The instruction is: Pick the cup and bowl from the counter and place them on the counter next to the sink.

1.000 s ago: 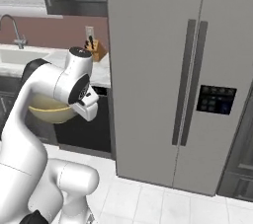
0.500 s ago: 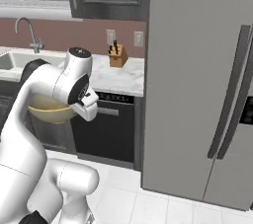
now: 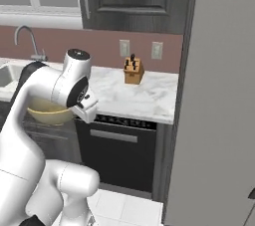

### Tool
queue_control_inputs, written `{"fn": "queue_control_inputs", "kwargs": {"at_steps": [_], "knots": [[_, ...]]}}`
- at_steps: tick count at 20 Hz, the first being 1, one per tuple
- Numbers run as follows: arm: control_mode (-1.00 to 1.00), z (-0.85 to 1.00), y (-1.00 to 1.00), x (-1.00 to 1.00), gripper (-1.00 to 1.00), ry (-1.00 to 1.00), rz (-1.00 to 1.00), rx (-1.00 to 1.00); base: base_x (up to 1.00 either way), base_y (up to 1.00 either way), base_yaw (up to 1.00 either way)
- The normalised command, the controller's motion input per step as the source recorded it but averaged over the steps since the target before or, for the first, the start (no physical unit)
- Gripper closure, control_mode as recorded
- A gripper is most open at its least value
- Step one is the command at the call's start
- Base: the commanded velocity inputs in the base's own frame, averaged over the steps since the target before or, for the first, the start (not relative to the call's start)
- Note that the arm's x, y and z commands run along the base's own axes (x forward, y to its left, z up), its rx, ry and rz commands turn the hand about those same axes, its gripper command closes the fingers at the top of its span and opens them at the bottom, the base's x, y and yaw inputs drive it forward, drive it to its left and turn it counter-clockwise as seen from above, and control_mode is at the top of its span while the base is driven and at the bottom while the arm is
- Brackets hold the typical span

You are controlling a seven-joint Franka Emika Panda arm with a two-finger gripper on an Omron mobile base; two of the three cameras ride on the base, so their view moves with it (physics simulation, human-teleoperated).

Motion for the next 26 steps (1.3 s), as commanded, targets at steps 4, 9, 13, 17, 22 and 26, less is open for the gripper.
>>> {"fn": "queue_control_inputs", "kwargs": {"at_steps": [4, 9, 13, 17, 22, 26], "knots": [[1.0, 0.0, 0.0, 0.0, 1.0, 0.0, 0.0, 0.0, 0.85, 0.35, -0.07], [1.0, 0.0, 0.0, 0.0, 1.0, 0.0, 0.0, 0.0, 0.08, 0.06, -0.05], [1.0, 0.0, 0.0, 0.0, 1.0, 0.0, 0.0, 0.0, 0.11, 0.36, -0.06], [1.0, 0.0, 0.0, 0.0, 1.0, 0.0, 0.0, 0.0, 0.38, 0.6, -0.12], [1.0, 0.0, 0.0, 0.0, 1.0, 0.0, 0.0, 0.0, 0.26, 0.45, -0.09], [1.0, 0.0, 0.0, 0.0, 1.0, 0.0, 0.0, 0.0, 0.43, 0.05, 0.0]]}}
